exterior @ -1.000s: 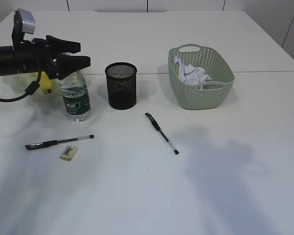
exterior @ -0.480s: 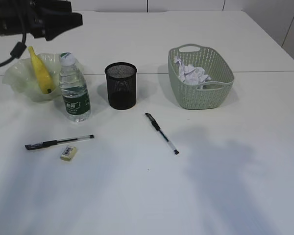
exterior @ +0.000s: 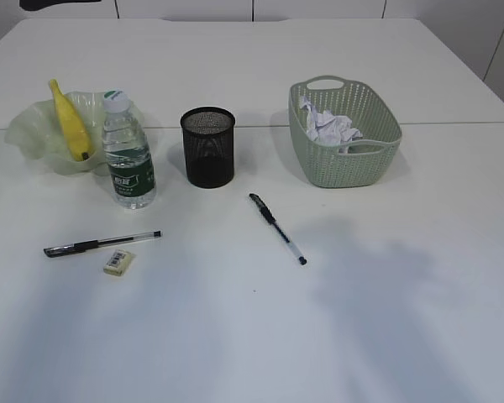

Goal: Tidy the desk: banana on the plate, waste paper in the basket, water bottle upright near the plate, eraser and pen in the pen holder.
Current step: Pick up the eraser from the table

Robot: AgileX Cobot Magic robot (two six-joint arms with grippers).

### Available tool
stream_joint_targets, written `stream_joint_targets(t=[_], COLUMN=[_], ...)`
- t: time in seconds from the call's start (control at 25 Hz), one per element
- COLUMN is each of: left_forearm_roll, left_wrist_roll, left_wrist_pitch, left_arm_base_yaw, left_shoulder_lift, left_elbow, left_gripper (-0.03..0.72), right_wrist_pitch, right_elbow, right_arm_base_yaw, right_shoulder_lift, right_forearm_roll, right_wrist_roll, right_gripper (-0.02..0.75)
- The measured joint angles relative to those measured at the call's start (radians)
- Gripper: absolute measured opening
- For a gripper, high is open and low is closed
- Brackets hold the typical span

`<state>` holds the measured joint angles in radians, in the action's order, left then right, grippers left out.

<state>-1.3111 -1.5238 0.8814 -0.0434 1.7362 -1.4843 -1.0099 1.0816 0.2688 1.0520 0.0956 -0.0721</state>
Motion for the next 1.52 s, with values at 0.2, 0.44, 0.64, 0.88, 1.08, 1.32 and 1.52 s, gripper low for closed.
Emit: stream_joint_targets(t=[0.2,0.44,0.64,0.88,1.08,1.32,1.52], left_forearm_roll=[0.318,0.748,1.034,1.252,1.218,1.197,1.197], left_wrist_roll=[0.311,0.814,1.123,1.328,1.358,1.361,1.361], left_wrist_pitch=[-0.063,0.004,0.186,0.286,0.270,0.251,0.208], left_arm_base_yaw=[0.060,0.125,0.131,0.131,0.131,0.131,0.131], left_shoulder_lift=[-0.081,-0.119,-0.119,-0.136,-0.184,-0.241,-0.316], left_elbow=[0.000,0.000,0.000,0.000,0.000,0.066,0.214], left_gripper=[0.591,0.561,0.550,0.510,0.489,0.486,0.485], right_wrist_pitch=[0.000,0.002,0.013,0.022,0.030,-0.005,-0.050], right_elbow=[0.000,0.000,0.000,0.000,0.000,0.092,0.247], right_arm_base_yaw=[0.000,0.000,0.000,0.000,0.000,0.091,0.189], right_shoulder_lift=[0.000,-0.011,-0.046,-0.050,-0.033,0.079,0.253], right_forearm_roll=[-0.068,-0.096,-0.096,-0.154,-0.247,-0.240,-0.195], right_wrist_roll=[-0.002,-0.002,-0.002,-0.006,-0.067,-0.104,-0.108], right_gripper=[0.590,0.590,0.589,0.589,0.589,0.589,0.589])
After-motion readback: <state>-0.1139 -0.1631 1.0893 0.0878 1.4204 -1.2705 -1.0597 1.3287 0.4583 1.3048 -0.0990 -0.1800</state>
